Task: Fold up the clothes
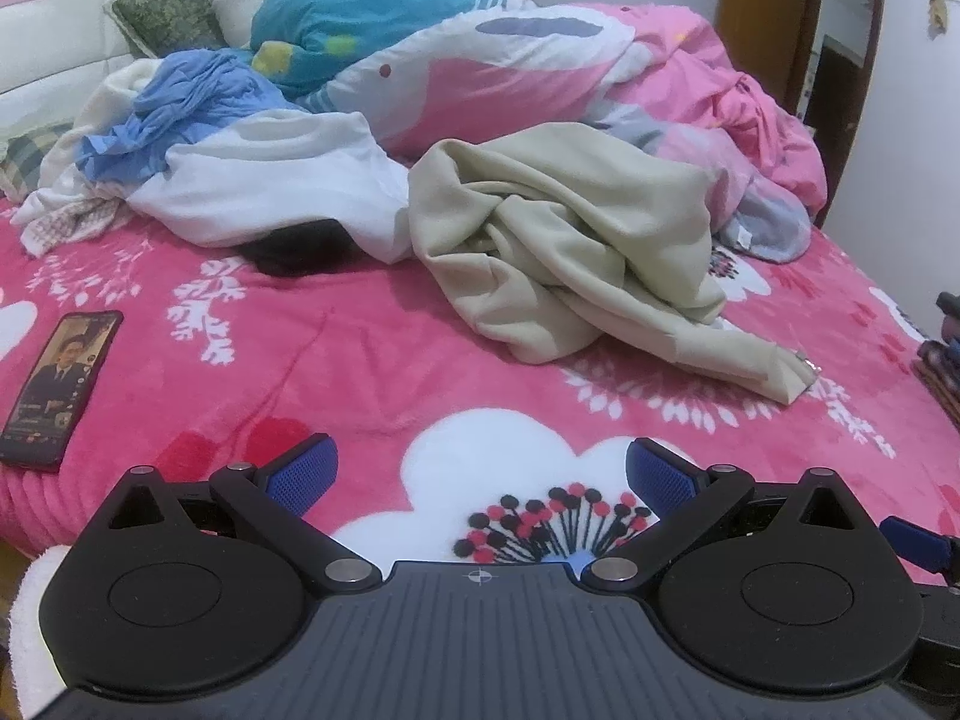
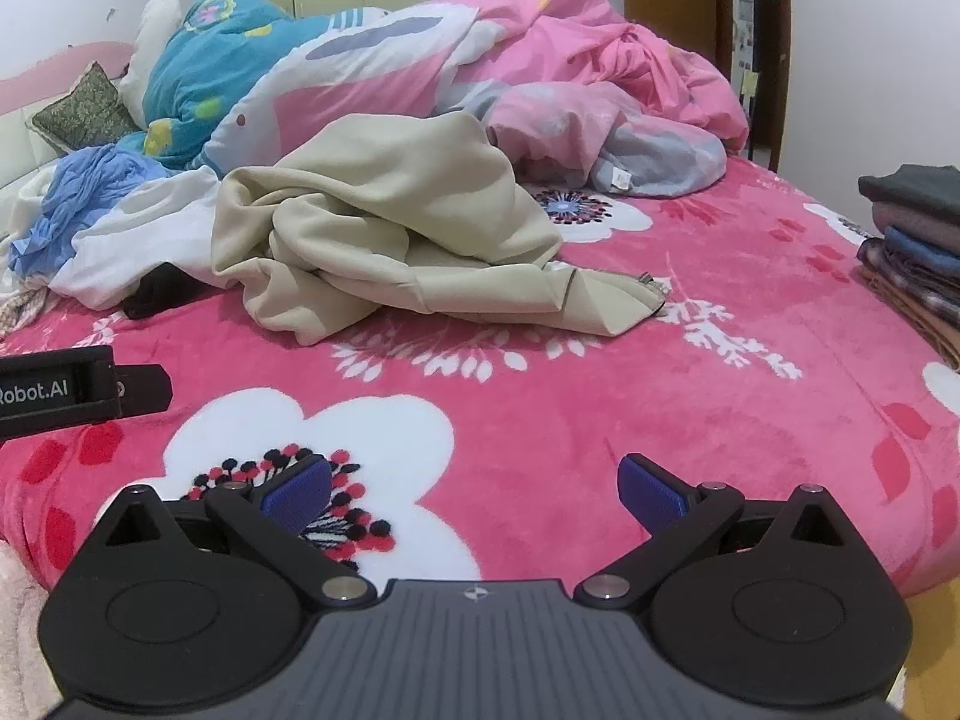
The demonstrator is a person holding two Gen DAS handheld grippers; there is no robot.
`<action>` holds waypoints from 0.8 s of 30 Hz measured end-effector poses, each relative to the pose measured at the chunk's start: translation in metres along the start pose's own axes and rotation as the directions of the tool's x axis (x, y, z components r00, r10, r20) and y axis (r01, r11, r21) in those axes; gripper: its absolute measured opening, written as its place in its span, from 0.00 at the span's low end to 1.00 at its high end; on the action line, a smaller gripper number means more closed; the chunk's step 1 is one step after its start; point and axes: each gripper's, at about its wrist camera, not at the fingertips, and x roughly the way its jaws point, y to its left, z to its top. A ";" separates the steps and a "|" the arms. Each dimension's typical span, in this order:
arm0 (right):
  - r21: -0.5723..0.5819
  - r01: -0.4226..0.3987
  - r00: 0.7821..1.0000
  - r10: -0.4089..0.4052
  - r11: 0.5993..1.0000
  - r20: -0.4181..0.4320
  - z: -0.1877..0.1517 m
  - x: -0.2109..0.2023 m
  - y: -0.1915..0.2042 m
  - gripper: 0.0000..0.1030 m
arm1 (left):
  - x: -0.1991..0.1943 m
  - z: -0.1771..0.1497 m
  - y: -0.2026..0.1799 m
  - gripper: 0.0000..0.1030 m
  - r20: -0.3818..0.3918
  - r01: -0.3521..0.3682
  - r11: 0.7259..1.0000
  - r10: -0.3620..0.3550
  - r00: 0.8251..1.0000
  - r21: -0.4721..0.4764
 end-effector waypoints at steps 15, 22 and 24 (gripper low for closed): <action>0.045 0.006 1.000 -0.006 0.999 -0.001 0.003 -0.002 -0.006 1.00 | 0.006 0.000 0.007 1.00 -0.044 0.021 0.999 -0.022 0.999 -0.028; 0.061 0.032 0.999 -0.032 0.998 0.000 0.006 -0.001 -0.004 1.00 | 0.005 0.002 0.006 1.00 -0.059 -0.022 1.000 0.021 0.998 -0.019; 0.061 0.040 0.999 -0.040 0.997 0.001 0.006 -0.002 -0.004 1.00 | 0.005 0.002 0.005 1.00 -0.065 -0.035 0.999 0.034 0.997 -0.011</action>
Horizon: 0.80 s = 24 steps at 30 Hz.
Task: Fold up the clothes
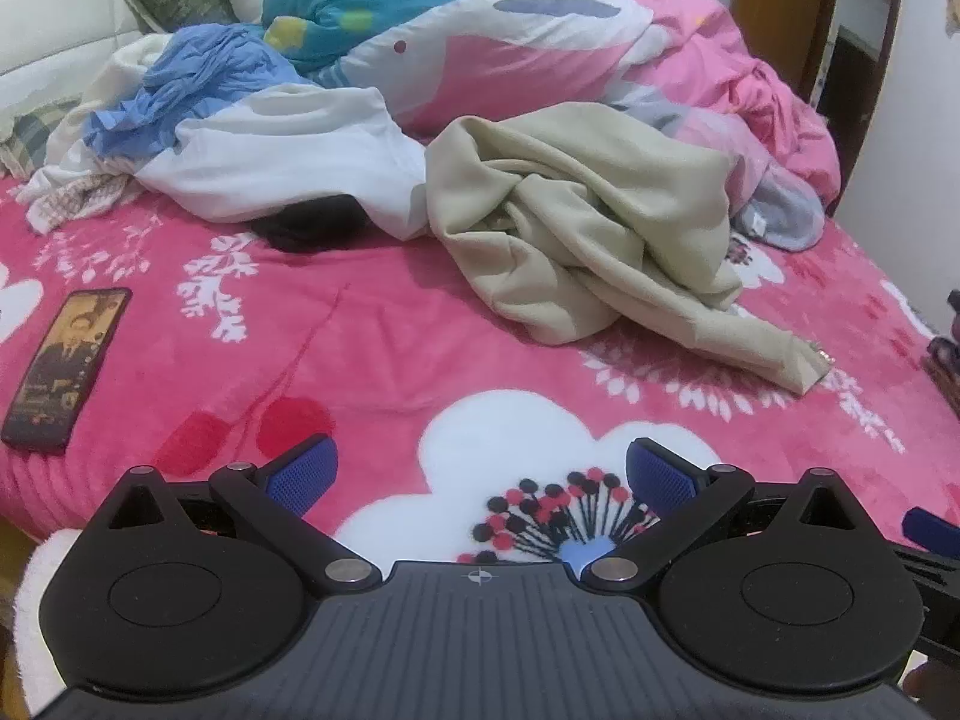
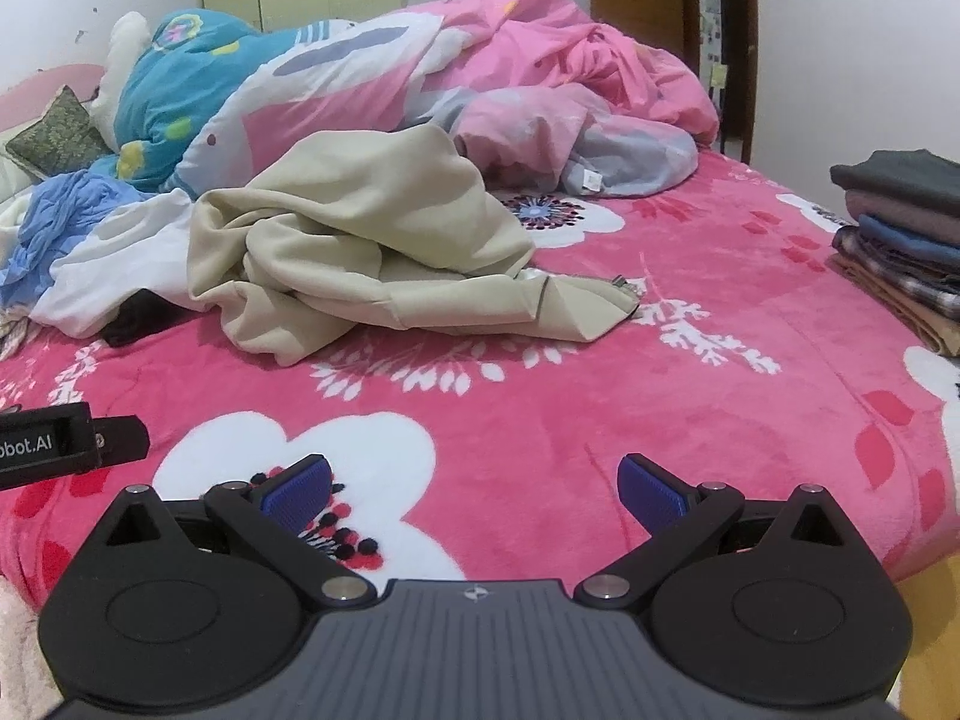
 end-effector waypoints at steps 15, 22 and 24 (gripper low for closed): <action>-0.021 0.011 1.000 -0.011 1.000 0.012 0.005 -0.007 0.004 1.00 | -0.005 -0.003 -0.010 1.00 0.071 -0.015 0.994 0.007 0.997 0.110; -0.027 0.013 1.000 -0.013 1.000 0.010 0.005 -0.009 0.004 1.00 | -0.004 -0.004 -0.009 1.00 0.064 -0.029 0.996 0.024 0.998 0.090; -0.026 0.012 1.000 -0.012 1.000 0.010 0.006 -0.009 0.004 1.00 | -0.003 -0.003 -0.009 1.00 0.058 -0.033 0.996 0.028 0.998 0.085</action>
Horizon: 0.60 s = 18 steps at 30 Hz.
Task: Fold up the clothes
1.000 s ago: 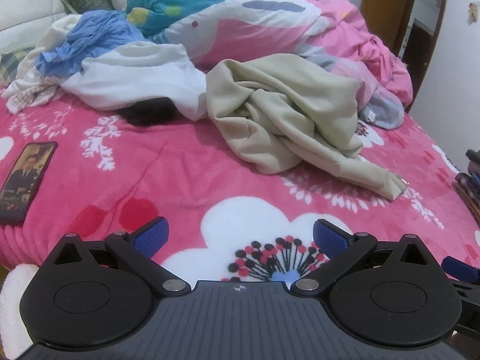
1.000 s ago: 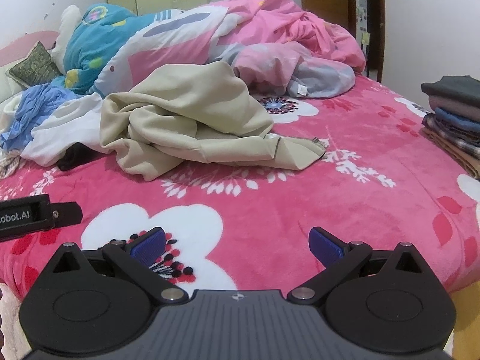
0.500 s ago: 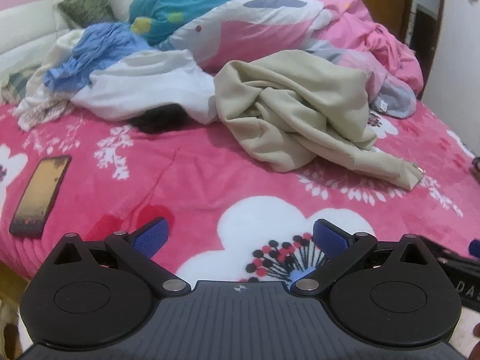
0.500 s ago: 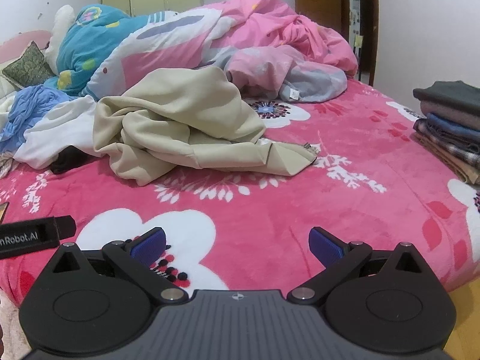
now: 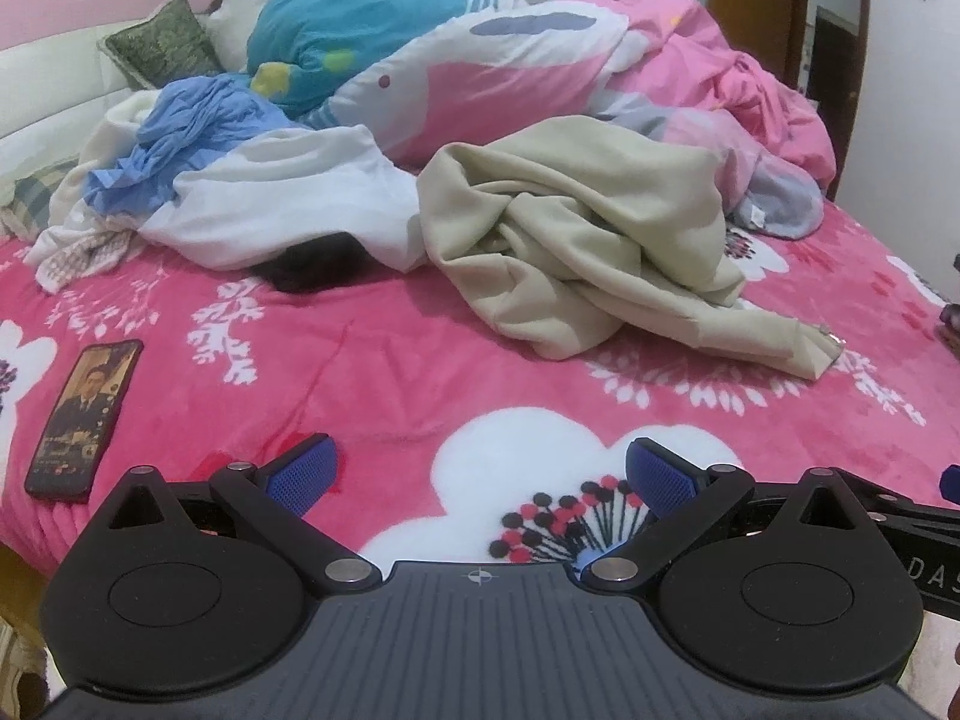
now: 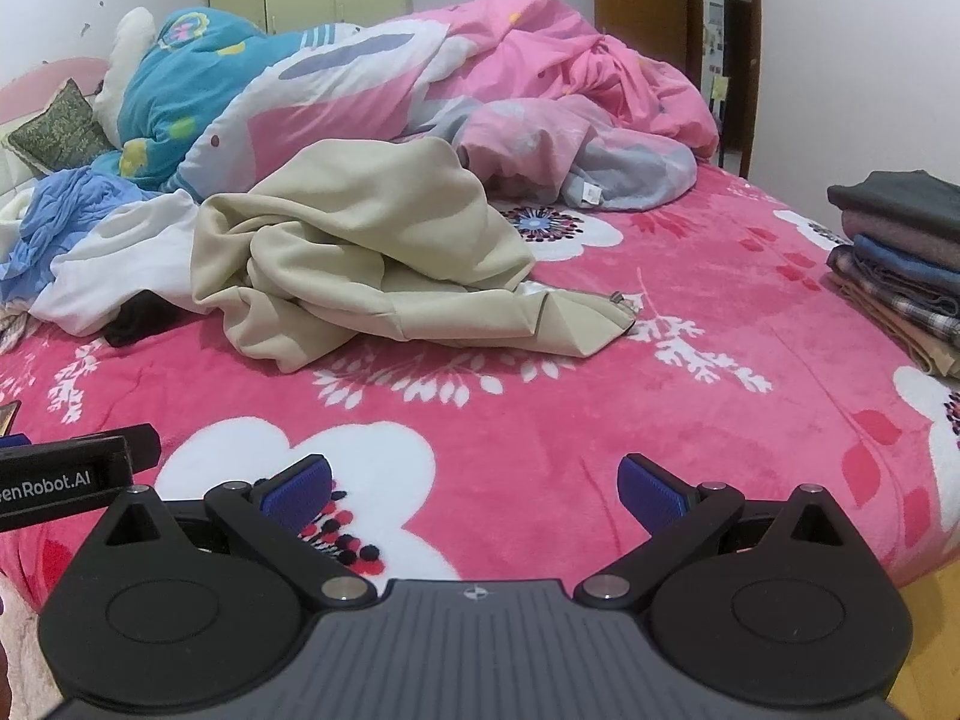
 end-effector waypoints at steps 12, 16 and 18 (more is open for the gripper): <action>-0.005 -0.001 1.000 0.001 1.000 -0.006 -0.002 0.001 0.003 1.00 | 0.003 -0.003 0.004 1.00 -0.026 0.001 1.000 -0.002 1.000 -0.019; -0.008 -0.003 1.000 0.003 1.000 -0.007 -0.002 0.002 0.004 1.00 | 0.003 -0.004 0.003 1.00 -0.025 0.001 1.000 -0.002 1.000 -0.022; -0.009 -0.003 1.000 0.002 1.000 -0.007 -0.002 0.001 0.004 1.00 | 0.003 -0.004 0.003 1.00 -0.023 0.002 1.000 -0.003 1.000 -0.023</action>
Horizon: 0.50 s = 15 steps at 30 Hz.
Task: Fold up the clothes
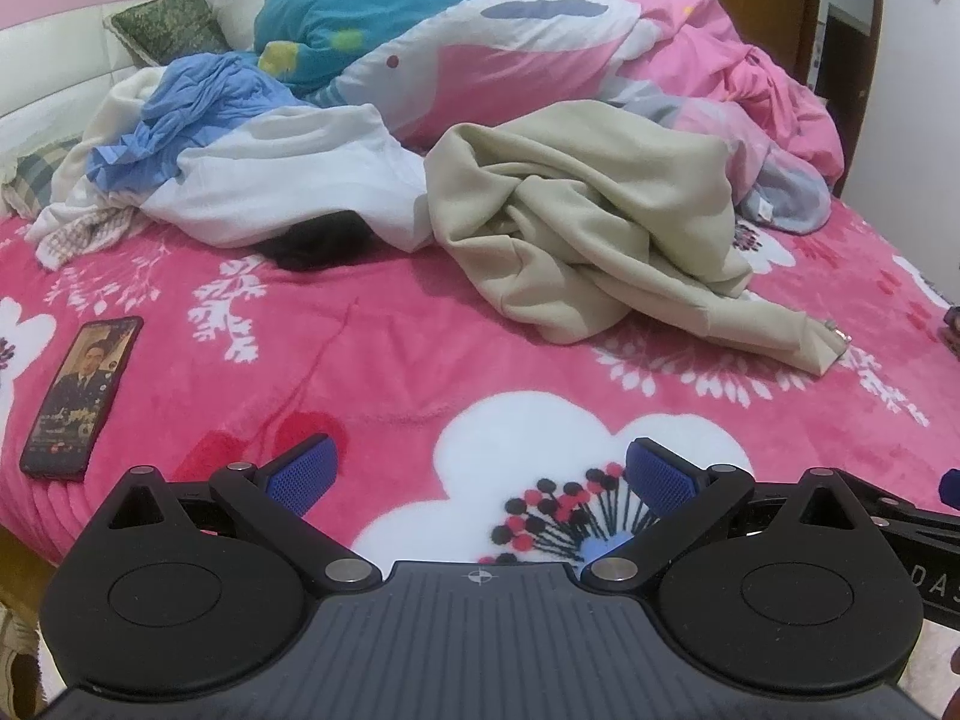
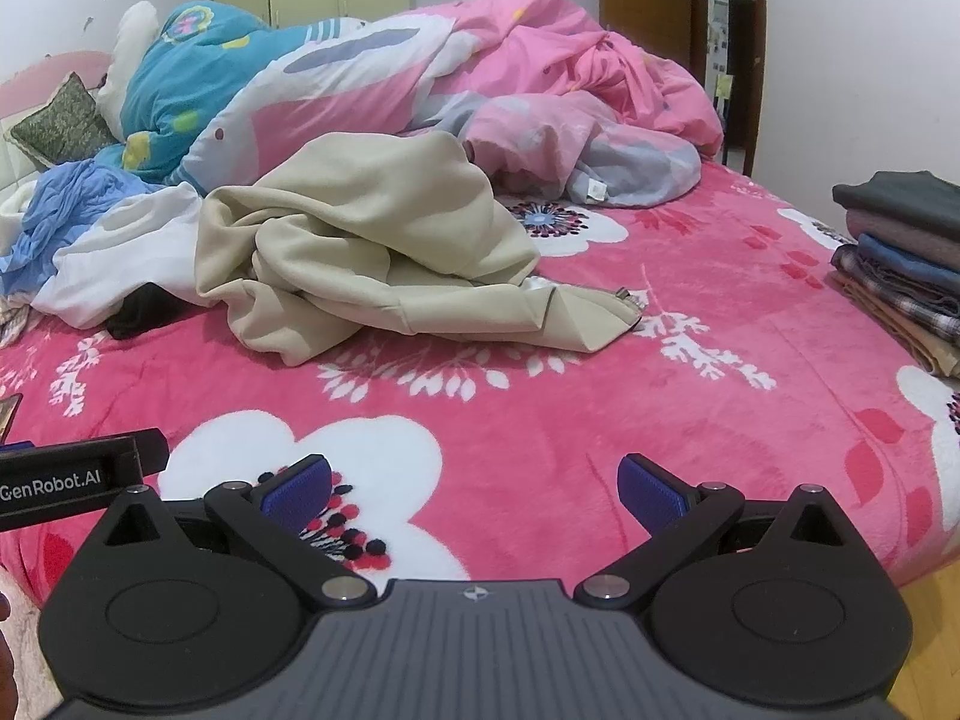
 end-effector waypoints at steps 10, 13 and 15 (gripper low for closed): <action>-0.002 0.000 1.000 0.000 1.000 0.000 0.001 0.002 0.003 1.00 | 0.003 0.001 0.001 1.00 -0.004 0.002 1.000 -0.002 1.000 0.000; 0.002 -0.002 1.000 0.002 1.000 0.000 0.003 0.003 0.003 1.00 | 0.004 0.002 0.001 1.00 -0.005 -0.001 1.000 0.001 1.000 0.002; 0.004 -0.003 1.000 0.003 1.000 -0.001 0.004 0.005 0.003 1.00 | 0.006 0.003 0.001 1.00 -0.007 -0.001 1.000 0.001 1.000 0.004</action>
